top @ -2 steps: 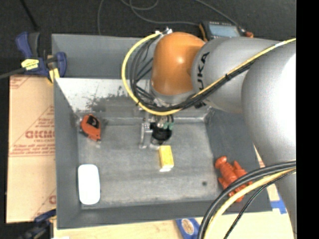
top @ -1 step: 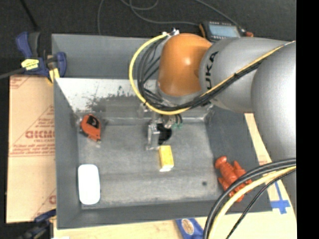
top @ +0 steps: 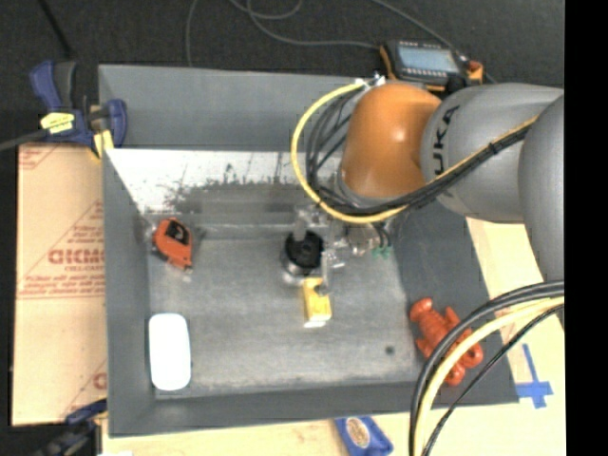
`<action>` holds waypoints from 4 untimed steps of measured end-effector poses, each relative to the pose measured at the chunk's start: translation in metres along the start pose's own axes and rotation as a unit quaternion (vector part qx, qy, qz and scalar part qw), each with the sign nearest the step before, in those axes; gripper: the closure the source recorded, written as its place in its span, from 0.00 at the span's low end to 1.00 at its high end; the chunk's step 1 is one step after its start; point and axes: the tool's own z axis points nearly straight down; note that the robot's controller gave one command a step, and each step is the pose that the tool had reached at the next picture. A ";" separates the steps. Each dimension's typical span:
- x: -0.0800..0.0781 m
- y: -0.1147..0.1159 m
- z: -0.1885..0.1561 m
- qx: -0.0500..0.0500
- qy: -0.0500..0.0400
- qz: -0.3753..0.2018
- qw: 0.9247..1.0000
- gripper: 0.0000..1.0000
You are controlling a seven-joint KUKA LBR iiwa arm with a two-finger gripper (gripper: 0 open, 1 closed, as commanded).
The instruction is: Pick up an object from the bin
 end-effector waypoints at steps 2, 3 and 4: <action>0.003 -0.023 0.035 0.000 -0.003 -0.018 1.000 0.00; -0.015 -0.027 0.034 -0.001 -0.001 0.018 1.000 0.00; -0.026 -0.030 0.027 0.000 -0.002 0.046 0.999 0.00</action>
Offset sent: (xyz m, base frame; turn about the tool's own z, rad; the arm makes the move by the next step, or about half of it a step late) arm -0.0039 -0.0297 -0.0488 -0.0562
